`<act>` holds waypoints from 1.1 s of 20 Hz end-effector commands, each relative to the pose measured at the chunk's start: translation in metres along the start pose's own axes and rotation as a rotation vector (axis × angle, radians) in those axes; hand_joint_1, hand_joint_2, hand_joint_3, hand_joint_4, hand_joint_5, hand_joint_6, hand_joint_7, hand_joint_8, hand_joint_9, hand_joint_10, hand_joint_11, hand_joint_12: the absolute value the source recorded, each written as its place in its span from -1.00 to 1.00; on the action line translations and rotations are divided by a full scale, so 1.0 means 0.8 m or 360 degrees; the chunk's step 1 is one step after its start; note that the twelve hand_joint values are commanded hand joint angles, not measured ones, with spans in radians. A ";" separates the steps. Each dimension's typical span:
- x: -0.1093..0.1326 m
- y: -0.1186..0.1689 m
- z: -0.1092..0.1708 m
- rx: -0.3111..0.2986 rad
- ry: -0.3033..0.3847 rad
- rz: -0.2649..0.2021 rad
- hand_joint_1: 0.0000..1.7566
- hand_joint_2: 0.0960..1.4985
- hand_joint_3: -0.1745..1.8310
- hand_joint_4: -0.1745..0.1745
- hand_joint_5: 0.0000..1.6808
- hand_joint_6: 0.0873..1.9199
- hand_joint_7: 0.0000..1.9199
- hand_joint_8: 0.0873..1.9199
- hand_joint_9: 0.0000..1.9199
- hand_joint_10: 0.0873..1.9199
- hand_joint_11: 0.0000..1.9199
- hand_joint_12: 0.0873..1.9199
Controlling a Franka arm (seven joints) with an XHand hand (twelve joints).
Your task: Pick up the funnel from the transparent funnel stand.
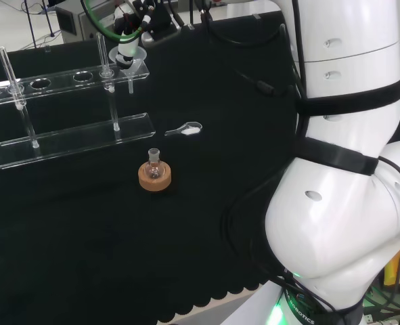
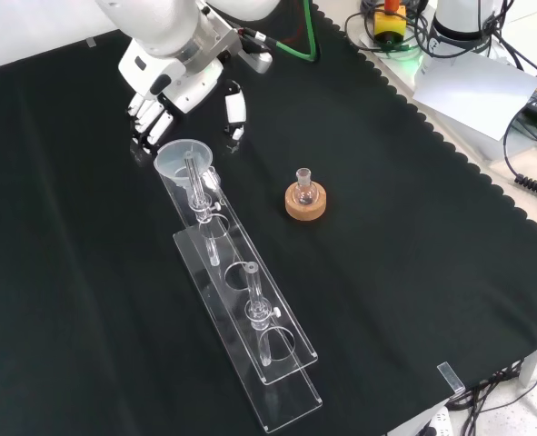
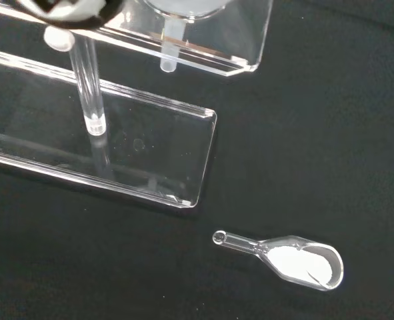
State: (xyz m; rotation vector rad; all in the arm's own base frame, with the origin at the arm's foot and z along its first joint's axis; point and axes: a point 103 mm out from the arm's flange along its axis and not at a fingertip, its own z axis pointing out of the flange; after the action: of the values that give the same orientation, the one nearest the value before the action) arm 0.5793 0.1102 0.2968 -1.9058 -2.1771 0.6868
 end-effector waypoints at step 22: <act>-0.020 0.025 0.019 0.0043 -0.0006 0.0010 -0.10 -0.28 -0.19 -0.56 -0.75 -1.00 -1.00 -0.31 -0.72 -0.21 -0.70 0.45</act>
State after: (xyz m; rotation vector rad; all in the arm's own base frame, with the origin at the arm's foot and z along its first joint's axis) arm 0.5920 0.1045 0.2829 -1.9028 -2.1665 0.7057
